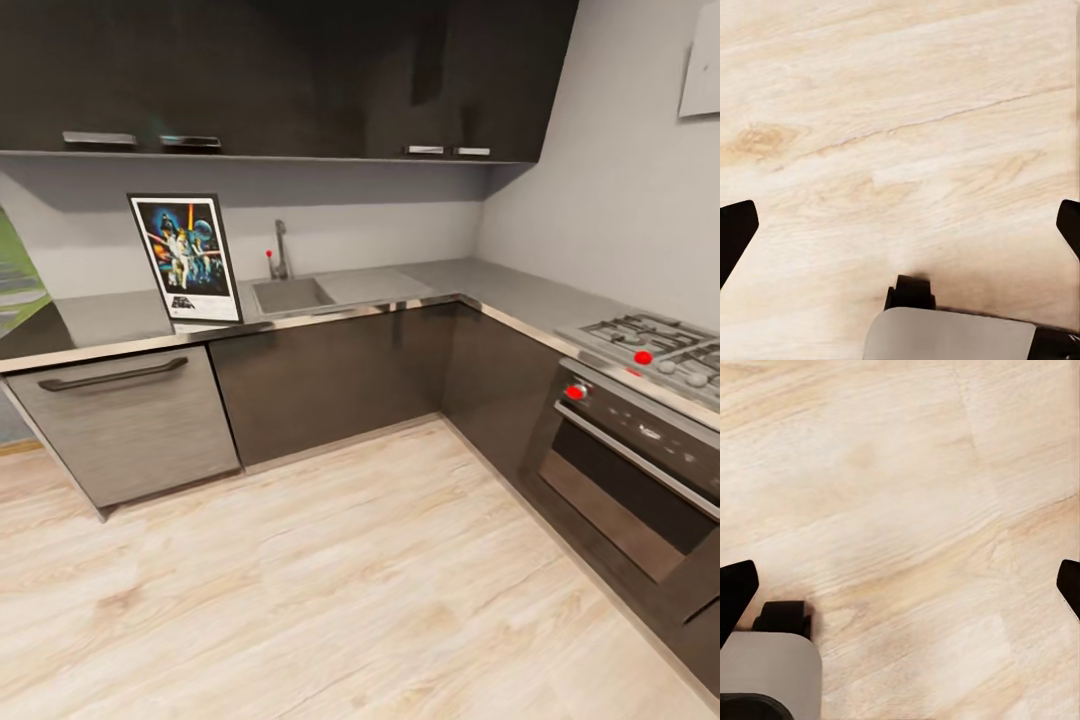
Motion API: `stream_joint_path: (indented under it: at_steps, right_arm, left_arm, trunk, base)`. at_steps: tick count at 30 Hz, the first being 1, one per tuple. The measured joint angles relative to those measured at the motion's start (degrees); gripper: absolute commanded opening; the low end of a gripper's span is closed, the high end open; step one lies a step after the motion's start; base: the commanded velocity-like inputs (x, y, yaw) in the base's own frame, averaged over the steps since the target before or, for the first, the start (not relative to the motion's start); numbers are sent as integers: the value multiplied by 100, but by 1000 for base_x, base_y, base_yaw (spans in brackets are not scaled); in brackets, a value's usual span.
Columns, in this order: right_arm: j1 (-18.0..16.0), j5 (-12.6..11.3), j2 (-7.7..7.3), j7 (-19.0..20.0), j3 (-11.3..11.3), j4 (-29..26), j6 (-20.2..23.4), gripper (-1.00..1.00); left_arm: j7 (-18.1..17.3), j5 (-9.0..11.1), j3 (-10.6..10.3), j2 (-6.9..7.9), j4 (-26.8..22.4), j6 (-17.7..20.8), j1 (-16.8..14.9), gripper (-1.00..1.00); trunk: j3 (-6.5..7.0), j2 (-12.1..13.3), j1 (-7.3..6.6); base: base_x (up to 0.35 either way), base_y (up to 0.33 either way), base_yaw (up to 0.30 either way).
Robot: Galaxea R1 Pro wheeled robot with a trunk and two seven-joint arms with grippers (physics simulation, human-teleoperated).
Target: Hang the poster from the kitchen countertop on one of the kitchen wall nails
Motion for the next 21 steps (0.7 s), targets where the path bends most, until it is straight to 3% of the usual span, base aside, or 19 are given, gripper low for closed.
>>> stream_joint_path:
  at_steps: [11, 21]
  right_arm:
    - [0, -1, 19, -11, -2, -2, -2, 100]
    - [0, -3, 29, -25, -2, -2, -6, 100]
  left_arm:
    - [-1, 1, 2, 0, 1, -3, -1, 100]
    - [-2, -2, 2, 0, 3, -6, -1, 100]
  trunk:
    - [-1, 0, 0]
    - [-44, 0, 0]
  base:
    - [335, -7, 8]
    - [337, 0, 160]
